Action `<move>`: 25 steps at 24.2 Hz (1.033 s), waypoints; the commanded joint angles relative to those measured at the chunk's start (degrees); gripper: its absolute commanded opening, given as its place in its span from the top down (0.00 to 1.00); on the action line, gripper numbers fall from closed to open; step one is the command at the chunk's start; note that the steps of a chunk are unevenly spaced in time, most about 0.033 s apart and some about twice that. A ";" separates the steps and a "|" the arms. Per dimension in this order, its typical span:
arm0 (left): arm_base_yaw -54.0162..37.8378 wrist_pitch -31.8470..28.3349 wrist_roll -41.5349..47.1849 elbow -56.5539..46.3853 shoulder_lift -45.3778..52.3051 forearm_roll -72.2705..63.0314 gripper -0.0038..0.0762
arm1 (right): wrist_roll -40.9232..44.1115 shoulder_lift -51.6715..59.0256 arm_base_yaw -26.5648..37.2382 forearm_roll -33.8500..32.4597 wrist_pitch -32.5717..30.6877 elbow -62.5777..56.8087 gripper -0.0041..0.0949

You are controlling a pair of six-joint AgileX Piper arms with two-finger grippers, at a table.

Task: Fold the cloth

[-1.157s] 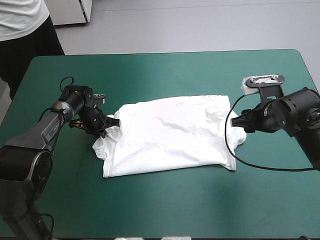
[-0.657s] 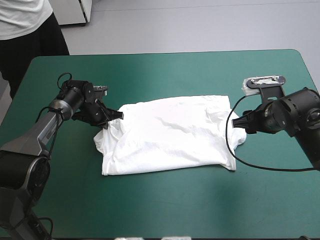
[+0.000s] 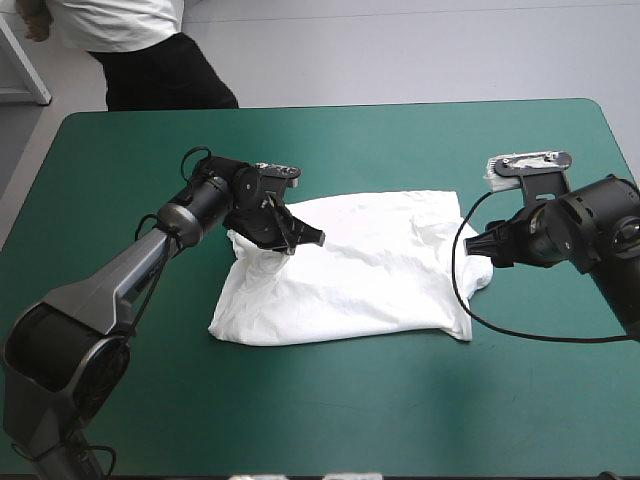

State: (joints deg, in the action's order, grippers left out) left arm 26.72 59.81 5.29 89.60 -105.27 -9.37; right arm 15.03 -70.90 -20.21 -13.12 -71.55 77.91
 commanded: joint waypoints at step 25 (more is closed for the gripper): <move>0.39 7.04 -4.96 9.68 5.18 3.21 0.42 | 3.69 -0.05 1.71 -0.39 0.14 1.81 0.38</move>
State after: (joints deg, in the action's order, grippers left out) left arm 26.85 65.27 -3.23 97.58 -105.41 -10.68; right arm 17.72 -71.08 -19.96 -13.05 -71.55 77.91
